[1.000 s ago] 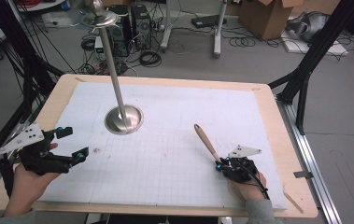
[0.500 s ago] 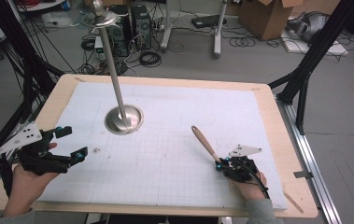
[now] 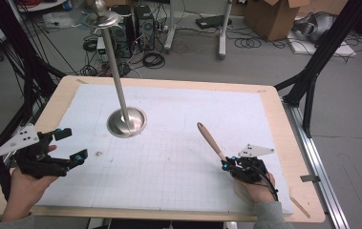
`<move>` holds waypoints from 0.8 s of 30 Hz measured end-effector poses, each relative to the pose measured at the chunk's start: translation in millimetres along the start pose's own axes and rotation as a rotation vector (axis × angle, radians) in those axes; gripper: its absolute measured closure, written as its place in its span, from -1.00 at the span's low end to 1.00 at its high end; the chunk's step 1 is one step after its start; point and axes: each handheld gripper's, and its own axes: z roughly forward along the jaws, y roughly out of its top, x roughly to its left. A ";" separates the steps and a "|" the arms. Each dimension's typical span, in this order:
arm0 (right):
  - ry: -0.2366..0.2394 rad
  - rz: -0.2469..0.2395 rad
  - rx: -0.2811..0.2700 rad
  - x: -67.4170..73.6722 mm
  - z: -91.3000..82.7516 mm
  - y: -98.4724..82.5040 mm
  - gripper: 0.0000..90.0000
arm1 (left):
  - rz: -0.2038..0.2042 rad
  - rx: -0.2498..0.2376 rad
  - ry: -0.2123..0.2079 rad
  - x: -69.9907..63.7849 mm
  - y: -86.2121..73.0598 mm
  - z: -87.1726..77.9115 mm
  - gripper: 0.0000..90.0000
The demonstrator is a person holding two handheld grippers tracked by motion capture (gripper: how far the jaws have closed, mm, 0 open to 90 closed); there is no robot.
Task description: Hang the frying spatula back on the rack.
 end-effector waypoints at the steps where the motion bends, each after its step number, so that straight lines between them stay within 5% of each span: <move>1: 0.004 0.004 -0.004 -0.6 -1.2 1.1 0.74 | -0.004 -0.004 0.001 0.0 0.3 -0.6 -0.94; 13: 0.053 0.006 -0.061 0.4 -10.6 19.4 0.74 | -0.007 -0.017 -0.012 0.1 1.0 -2.1 -0.94; 24: 0.106 -0.004 -0.113 6.8 -21.0 55.8 0.74 | -0.006 -0.027 -0.013 -0.6 2.9 -5.4 -0.94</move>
